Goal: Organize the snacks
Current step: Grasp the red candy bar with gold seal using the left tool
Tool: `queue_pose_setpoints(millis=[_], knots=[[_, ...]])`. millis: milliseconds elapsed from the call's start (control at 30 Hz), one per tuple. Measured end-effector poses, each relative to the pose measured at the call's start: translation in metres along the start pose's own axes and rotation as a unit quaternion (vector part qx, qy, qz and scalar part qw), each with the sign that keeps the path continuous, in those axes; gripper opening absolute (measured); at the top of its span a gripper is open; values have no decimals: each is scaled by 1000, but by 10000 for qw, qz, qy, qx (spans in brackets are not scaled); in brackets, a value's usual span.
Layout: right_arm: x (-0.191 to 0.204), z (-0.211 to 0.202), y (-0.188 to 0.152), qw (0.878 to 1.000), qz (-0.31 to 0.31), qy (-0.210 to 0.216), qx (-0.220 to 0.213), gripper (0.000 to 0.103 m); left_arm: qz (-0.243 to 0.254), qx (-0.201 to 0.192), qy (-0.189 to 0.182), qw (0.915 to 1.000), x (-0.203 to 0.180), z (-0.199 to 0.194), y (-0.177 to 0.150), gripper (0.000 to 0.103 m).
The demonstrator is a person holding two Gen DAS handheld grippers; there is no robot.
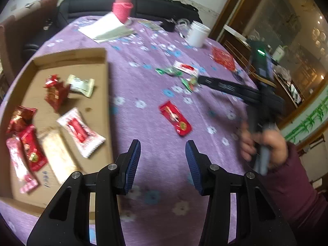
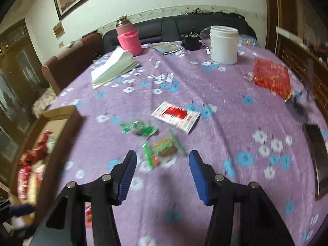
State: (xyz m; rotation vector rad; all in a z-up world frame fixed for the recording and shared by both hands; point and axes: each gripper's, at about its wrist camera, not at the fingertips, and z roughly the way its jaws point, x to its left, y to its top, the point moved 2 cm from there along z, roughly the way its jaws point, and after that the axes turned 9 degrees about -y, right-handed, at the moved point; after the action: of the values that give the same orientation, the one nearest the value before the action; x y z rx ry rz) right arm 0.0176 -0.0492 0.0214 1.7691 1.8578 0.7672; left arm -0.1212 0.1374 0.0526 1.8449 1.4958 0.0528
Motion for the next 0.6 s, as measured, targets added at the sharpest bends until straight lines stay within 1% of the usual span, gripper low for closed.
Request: queue_pose_setpoints(millis=[100, 200, 233, 267, 333, 433, 500, 533, 567, 600], knots=[[0, 20, 2, 9999, -1, -35, 147, 59, 63, 81, 40, 9999, -9, 7, -3, 45], [-4, 35, 4, 9991, 254, 184, 297, 59, 100, 155, 25, 9998, -17, 14, -4, 45], [-5, 38, 2, 9988, 298, 214, 332, 58, 106, 173, 14, 9998, -18, 17, -4, 45], [-5, 39, 2, 9987, 310, 209, 350, 47, 102, 192, 8, 9998, -19, 20, -4, 45], [-7, 38, -1, 9989, 292, 167, 328, 38, 74, 237, -4, 9997, -20, 25, -3, 45], [-16, 32, -6, 9980, 440, 297, 345, 29, 26, 303, -46, 9995, -22, 34, 0, 45], [-23, 25, -12, 9974, 545, 312, 360, 28, 43, 327, -35, 9995, -24, 40, 3, 45], [-25, 22, -16, 9969, 599, 358, 364, 27, 62, 339, 18, 9994, -25, 45, 5, 45], [-28, 18, -20, 9965, 640, 396, 364, 22, 76, 346, 73, 9993, -25, 48, 8, 45], [-31, 15, -26, 9963, 659, 408, 369, 19, 103, 344, 146, 9992, -25, 54, 11, 45]])
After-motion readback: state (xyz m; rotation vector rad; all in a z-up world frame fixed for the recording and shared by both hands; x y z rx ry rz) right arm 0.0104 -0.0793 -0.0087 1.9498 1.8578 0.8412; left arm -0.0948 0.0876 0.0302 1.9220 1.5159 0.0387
